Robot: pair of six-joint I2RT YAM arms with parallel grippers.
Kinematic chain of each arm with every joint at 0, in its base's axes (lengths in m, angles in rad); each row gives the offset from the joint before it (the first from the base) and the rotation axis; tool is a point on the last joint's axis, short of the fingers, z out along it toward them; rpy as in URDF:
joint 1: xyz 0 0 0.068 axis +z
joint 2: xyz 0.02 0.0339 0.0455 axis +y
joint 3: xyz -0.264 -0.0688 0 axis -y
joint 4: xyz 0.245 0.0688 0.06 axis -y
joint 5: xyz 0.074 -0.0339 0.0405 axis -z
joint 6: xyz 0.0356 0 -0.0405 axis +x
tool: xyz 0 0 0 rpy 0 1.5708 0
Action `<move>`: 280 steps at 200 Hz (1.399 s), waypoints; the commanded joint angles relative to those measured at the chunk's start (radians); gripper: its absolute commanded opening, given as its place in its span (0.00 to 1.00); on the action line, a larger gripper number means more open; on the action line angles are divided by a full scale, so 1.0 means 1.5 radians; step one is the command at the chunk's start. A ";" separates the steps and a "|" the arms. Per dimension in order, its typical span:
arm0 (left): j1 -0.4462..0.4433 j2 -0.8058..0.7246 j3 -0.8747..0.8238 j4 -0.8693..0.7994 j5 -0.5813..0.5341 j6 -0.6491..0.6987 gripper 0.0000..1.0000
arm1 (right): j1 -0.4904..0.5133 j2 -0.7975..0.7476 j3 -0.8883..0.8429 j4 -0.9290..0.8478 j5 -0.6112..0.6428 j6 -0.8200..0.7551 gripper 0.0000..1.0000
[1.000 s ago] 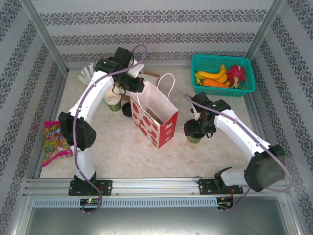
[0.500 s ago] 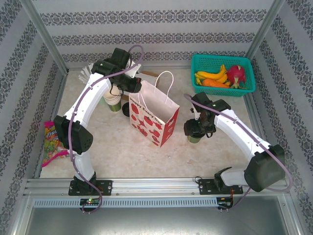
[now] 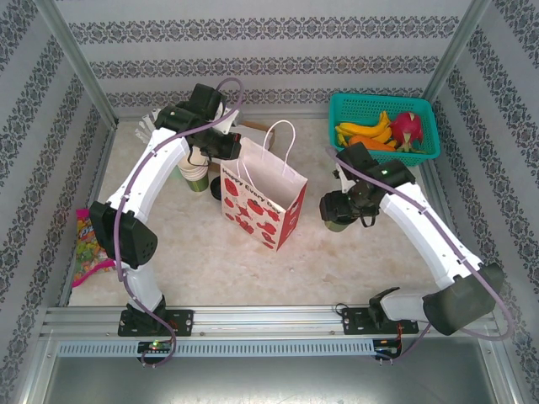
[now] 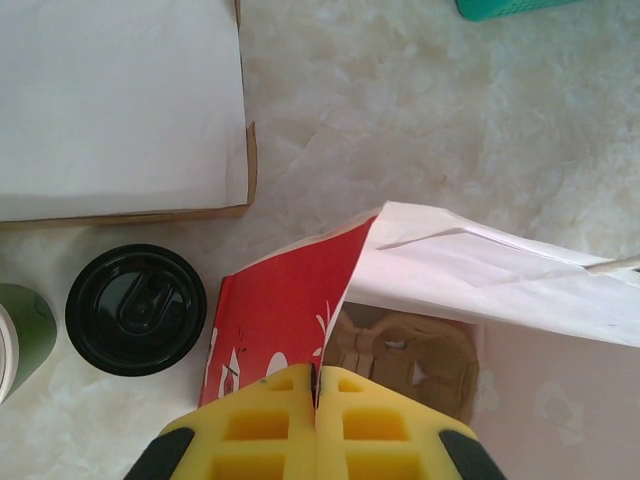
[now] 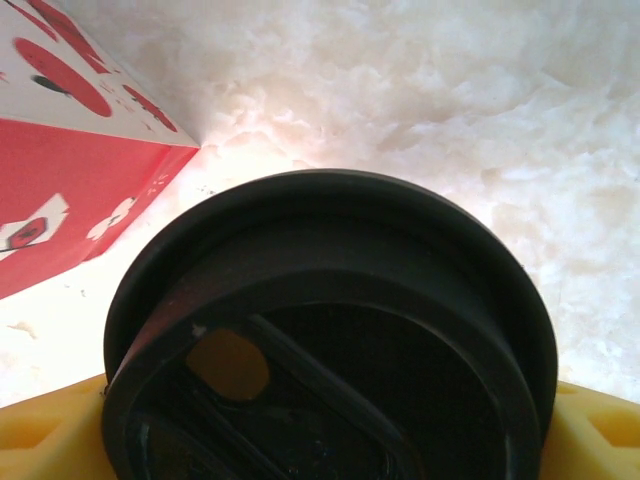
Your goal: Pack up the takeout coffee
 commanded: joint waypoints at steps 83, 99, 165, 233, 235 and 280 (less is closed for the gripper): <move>-0.004 -0.014 -0.003 0.032 0.047 -0.088 0.00 | 0.027 0.019 0.388 -0.231 -0.024 -0.013 0.62; -0.004 -0.017 -0.010 0.039 0.051 -0.107 0.00 | 0.040 0.028 0.449 -0.232 -0.027 -0.013 0.62; -0.019 -0.028 -0.048 0.079 0.094 -0.152 0.04 | 0.141 0.113 0.541 -0.132 -0.100 -0.042 0.61; -0.020 -0.043 -0.068 0.110 0.119 -0.147 0.06 | 0.192 0.232 0.569 -0.132 -0.030 -0.077 0.61; -0.021 -0.043 -0.069 0.111 0.119 -0.147 0.06 | 0.194 0.236 0.570 -0.131 -0.030 -0.078 0.61; -0.020 -0.047 -0.070 0.100 0.108 -0.133 0.06 | 0.218 0.290 0.574 -0.101 -0.053 -0.087 0.61</move>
